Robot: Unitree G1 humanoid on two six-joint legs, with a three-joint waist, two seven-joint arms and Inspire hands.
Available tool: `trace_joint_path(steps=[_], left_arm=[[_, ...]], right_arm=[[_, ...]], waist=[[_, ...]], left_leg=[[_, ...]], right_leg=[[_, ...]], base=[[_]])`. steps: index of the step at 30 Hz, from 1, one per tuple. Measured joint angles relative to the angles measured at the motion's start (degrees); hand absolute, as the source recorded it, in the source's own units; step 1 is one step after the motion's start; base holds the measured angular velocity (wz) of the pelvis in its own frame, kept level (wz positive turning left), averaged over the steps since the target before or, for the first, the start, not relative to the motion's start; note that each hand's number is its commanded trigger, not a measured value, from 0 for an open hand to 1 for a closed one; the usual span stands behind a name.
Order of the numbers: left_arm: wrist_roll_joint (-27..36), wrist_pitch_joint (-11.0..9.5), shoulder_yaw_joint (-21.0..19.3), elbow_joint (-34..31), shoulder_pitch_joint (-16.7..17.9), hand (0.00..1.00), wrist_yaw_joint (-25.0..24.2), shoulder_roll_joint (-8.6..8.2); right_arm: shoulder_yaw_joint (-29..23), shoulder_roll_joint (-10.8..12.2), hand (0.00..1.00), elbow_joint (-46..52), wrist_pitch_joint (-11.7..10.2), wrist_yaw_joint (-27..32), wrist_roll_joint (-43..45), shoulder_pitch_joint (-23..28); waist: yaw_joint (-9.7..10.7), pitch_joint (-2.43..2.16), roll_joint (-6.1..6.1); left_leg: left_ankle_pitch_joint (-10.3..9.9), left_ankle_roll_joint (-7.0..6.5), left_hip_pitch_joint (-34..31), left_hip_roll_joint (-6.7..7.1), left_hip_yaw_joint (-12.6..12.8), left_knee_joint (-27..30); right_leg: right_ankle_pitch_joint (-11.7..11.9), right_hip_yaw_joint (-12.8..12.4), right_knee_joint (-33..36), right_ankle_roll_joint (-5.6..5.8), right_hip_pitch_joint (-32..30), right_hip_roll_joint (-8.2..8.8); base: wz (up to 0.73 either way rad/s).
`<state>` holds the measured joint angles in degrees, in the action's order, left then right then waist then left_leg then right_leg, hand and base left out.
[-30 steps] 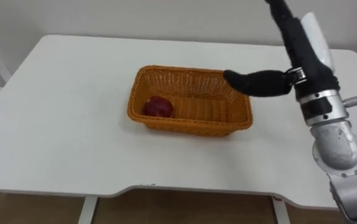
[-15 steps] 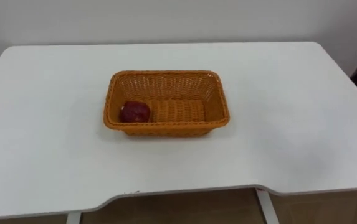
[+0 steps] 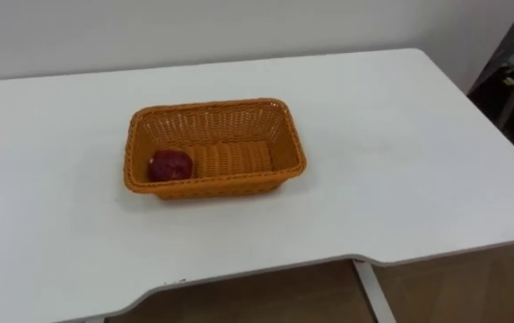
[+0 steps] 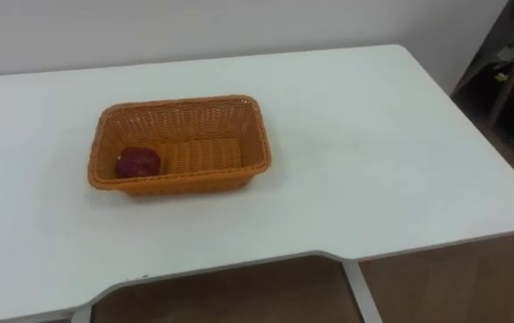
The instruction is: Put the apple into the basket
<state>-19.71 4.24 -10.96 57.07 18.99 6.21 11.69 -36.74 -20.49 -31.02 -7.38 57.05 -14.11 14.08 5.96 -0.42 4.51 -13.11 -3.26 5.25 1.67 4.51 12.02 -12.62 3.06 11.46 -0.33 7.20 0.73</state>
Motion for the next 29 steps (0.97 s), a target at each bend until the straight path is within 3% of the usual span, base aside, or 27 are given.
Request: trace_joint_path(steps=[4,6,9,12,16,18,23,29], left_arm=[[-0.03,0.53,0.47,-0.03,-0.15,0.0,0.5,-0.96],[-0.12,0.59,0.42,0.31,-0.36,0.0,0.47,-1.84],[-2.37,1.15,-0.22,0.37,-0.44,0.0,-0.64,-2.3],[-3.64,2.18,-0.55,0.33,-0.32,0.0,-1.21,-2.38],[-3.61,2.86,-0.48,0.75,-0.44,0.0,-1.68,-3.07],[-3.38,2.87,1.61,2.38,-1.41,0.0,-1.64,-3.1],[-3.48,3.05,5.44,4.02,-2.62,0.0,-1.69,-3.61],[-3.48,4.28,5.65,4.87,-3.6,0.0,-2.22,-4.06]], right_arm=[[5.89,3.86,0.0,-14.46,1.51,-4.53,-6.12,1.16],[8.83,6.67,0.0,-24.35,3.89,-10.41,-10.92,1.44],[13.74,8.61,0.0,-33.67,7.06,-19.76,-14.86,1.12],[17.89,9.17,0.0,-40.42,10.16,-28.76,-13.35,0.29],[23.97,9.24,0.0,-43.64,11.51,-37.31,-6.06,-0.42],[28.12,9.24,0.0,-44.63,12.67,-41.06,-2.69,-2.14],[33.59,9.45,0.0,-44.43,14.65,-46.3,4.58,-3.53],[38.99,9.51,0.0,-44.55,16.05,-52.39,12.2,-5.32]], waist=[[-0.05,0.1,0.15],[-0.23,0.17,-0.39],[-1.21,0.3,-1.38],[-1.74,0.32,-2.01],[-1.93,0.4,-2.43],[-2.01,0.4,-2.5],[-3.71,0.46,-3.26],[-4.83,0.67,-3.7]], left_leg=[[-0.15,-0.06,-0.2,0.02,-0.22,0.18],[-0.4,-0.12,-0.21,0.13,-0.5,0.17],[-0.4,-0.13,0.08,0.08,-0.19,-0.38],[-0.41,-0.12,0.44,0.07,-0.28,-0.58],[-0.42,-0.12,0.46,0.1,-0.33,-0.32],[-0.44,-0.1,0.48,0.1,-0.42,-0.12],[-0.87,-0.09,0.35,-0.01,-0.42,0.82],[-0.86,-0.09,0.37,0.03,-0.54,0.58]], right_leg=[[0.25,0.19,-1.01,0.05,0.73,0.0],[0.21,-0.03,-1.05,0.12,0.87,0.01],[0.19,0.04,-0.84,0.15,0.67,0.01],[0.19,0.27,-0.86,0.15,0.9,0.04],[0.19,0.27,-0.85,0.14,1.09,0.03],[0.2,0.25,-0.8,0.13,0.86,0.01],[0.21,0.24,-0.66,0.11,0.96,-0.05],[0.1,0.26,-0.81,0.12,0.95,-0.01]], base=[[0.01],[0.05],[-0.07],[0.0],[0.0],[0.0],[0.0],[0.0]])
